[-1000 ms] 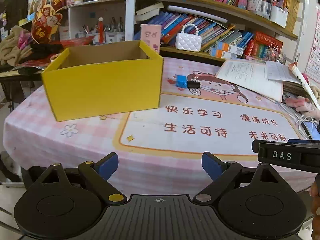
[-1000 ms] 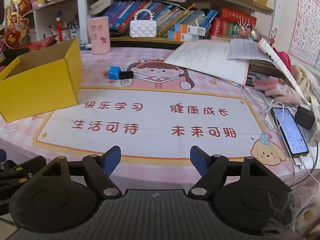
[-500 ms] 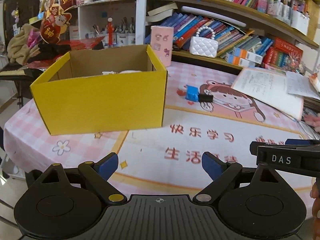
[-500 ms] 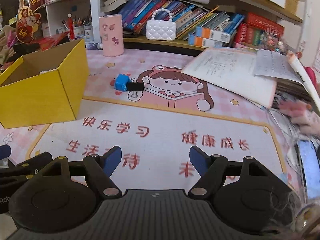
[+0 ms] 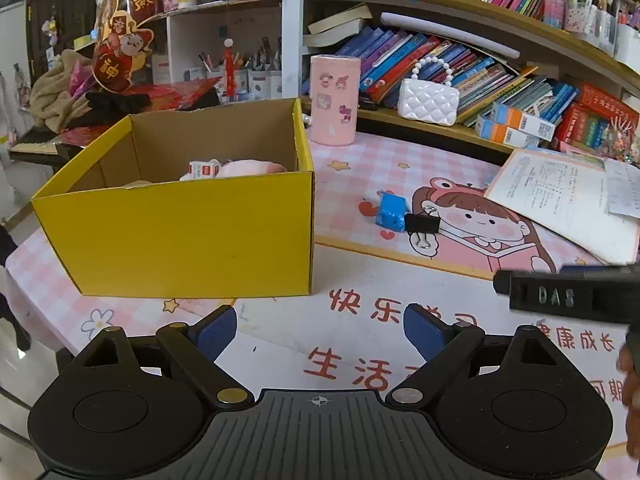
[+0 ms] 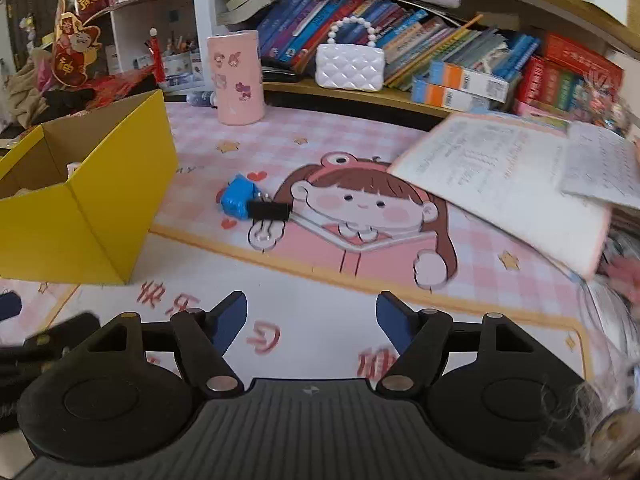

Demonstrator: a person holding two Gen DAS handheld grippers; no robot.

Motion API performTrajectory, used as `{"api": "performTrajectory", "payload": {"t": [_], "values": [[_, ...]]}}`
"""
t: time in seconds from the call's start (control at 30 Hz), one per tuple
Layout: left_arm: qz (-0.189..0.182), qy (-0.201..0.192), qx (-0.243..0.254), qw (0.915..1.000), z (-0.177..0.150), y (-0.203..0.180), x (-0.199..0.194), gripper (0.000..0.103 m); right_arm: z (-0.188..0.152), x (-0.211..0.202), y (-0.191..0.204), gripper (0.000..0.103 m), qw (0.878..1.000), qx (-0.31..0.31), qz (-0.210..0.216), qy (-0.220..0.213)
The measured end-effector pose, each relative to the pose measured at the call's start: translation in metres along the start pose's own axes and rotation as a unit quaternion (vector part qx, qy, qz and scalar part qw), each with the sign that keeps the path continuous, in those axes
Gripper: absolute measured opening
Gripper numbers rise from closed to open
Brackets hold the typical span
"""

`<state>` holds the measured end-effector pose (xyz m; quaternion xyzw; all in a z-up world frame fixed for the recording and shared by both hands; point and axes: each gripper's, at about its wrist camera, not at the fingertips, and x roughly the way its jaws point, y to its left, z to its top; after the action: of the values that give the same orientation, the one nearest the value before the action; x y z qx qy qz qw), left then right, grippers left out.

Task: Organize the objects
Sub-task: 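Move both open tools toward the blue block with the black binder clip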

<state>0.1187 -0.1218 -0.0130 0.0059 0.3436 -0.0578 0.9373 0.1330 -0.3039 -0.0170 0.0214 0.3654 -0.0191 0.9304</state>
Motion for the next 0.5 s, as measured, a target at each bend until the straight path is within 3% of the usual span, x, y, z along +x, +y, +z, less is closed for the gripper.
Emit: {"api": "performTrajectory", "payload": {"t": [0.5], "values": [[0.039, 0.004, -0.01, 0.9992, 0.007, -0.009, 0.007, 0.093, 0.036, 0.083, -0.001, 0.071, 0.993, -0.1, 0.043, -0.054]]}}
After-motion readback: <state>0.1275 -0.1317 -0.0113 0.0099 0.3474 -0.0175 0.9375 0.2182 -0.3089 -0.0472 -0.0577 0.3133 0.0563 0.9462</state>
